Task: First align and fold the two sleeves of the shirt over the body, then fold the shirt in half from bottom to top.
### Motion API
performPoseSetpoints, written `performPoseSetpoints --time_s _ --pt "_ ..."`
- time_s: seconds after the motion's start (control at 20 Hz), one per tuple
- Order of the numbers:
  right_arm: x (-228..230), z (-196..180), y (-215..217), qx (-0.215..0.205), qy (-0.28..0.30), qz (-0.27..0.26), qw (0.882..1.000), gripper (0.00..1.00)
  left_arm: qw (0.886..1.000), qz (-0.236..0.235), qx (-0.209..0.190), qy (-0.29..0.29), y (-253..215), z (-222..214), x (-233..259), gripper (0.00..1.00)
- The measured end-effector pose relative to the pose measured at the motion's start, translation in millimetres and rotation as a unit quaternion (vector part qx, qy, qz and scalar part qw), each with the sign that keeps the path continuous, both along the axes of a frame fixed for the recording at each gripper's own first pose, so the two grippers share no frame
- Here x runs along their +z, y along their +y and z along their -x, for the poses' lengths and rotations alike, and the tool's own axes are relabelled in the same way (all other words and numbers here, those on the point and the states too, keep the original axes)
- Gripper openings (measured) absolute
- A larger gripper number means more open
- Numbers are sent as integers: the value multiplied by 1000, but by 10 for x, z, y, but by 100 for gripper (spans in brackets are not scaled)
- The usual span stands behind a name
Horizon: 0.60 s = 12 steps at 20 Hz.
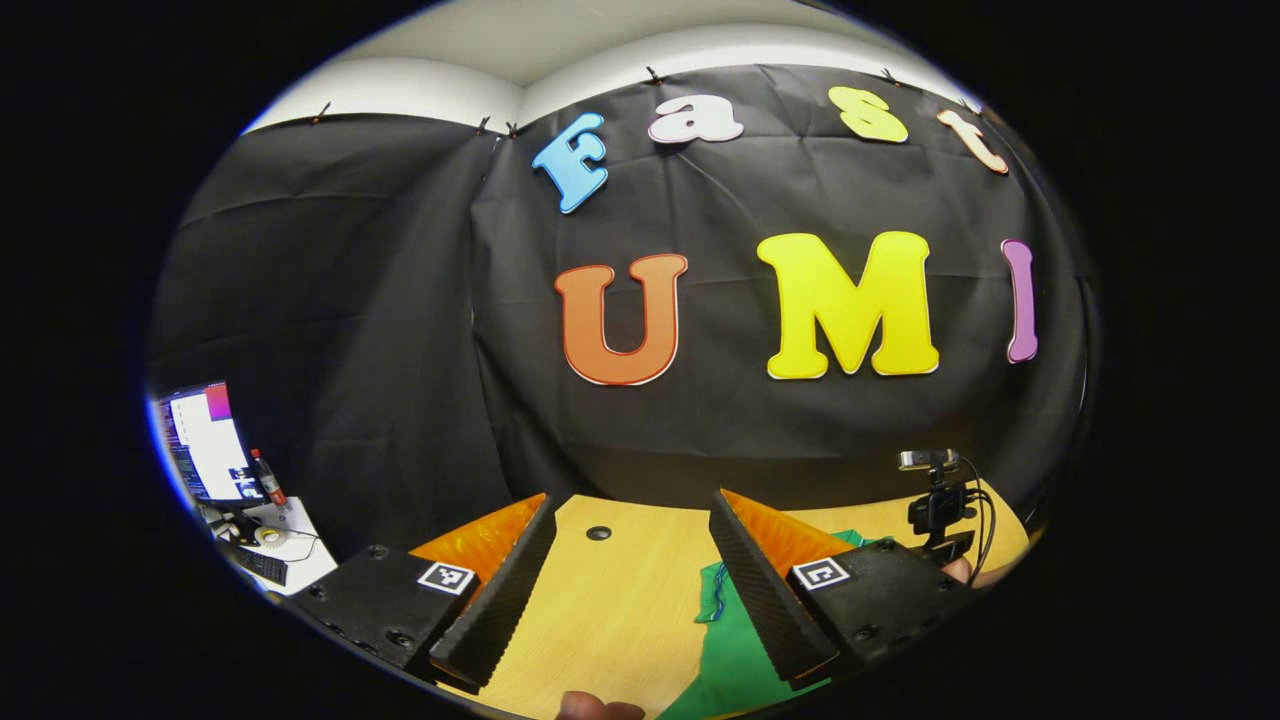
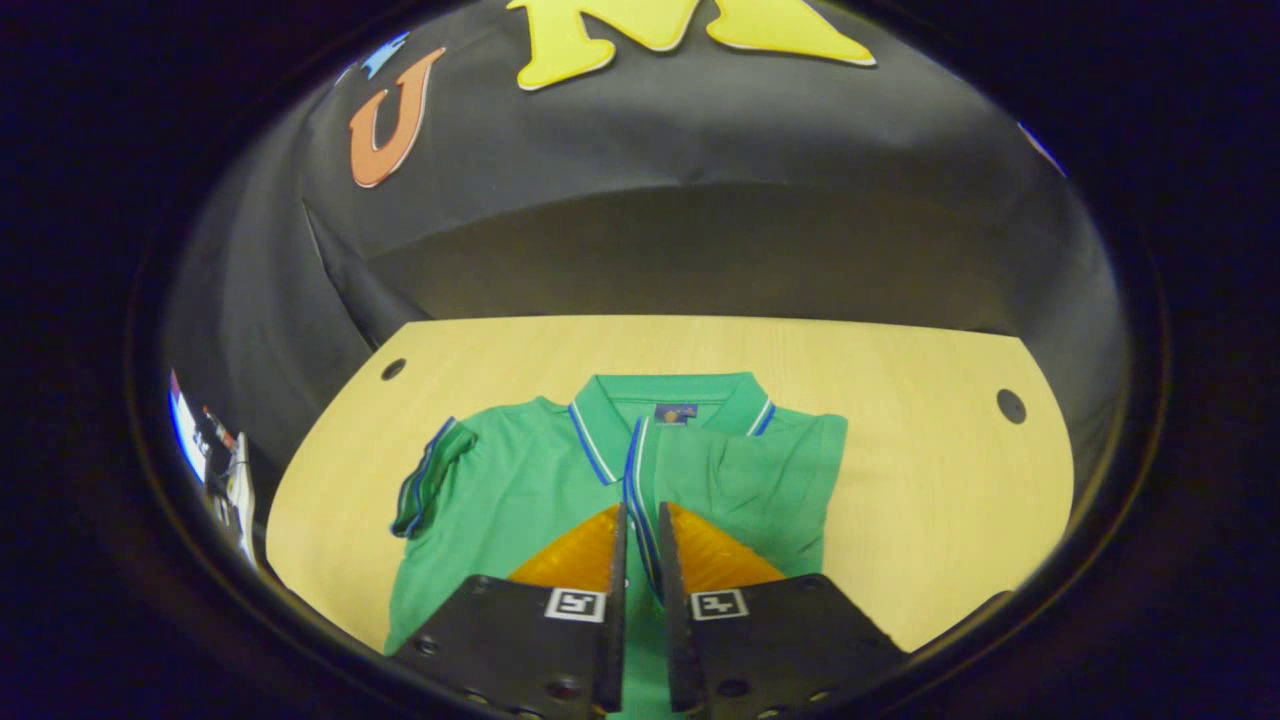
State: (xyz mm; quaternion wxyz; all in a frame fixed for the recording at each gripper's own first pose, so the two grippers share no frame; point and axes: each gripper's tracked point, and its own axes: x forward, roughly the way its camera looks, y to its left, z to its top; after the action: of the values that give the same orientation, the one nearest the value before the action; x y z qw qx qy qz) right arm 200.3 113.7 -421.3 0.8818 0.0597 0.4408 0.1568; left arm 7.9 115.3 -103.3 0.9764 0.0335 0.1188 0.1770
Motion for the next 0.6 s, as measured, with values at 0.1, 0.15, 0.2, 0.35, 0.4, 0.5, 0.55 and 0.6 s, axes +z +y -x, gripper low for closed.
performPoseSetpoints --time_s 0.1,0.15,0.2,0.35,0.4,0.5,0.55,0.6 --pt "69 3 -18 0 -9 2 1000 57 1000 2 -2 0 2 -3 3 99" --pt "99 -19 -24 -4 -17 3 1000 77 1000 2 -4 -1 -9 -4 4 99" --pt "190 22 -54 -9 -24 2 1000 87 1000 2 -7 -2 -23 -12 6 99" --pt "426 84 -170 -21 -47 10 999 96 1000 3 -25 -4 -98 -50 -32 99" --pt "519 140 -200 -19 -57 15 998 96 999 2 -33 -5 -126 -72 -54 99" --pt "751 261 -266 -19 -77 19 997 96 999 3 -51 -5 -199 -129 -122 99" --pt "886 341 -298 -22 -86 17 996 92 998 8 -62 -4 -256 -168 -160 99" --pt "1010 444 -331 -26 -94 15 995 96 997 14 -74 -3 -312 -210 -210 99"
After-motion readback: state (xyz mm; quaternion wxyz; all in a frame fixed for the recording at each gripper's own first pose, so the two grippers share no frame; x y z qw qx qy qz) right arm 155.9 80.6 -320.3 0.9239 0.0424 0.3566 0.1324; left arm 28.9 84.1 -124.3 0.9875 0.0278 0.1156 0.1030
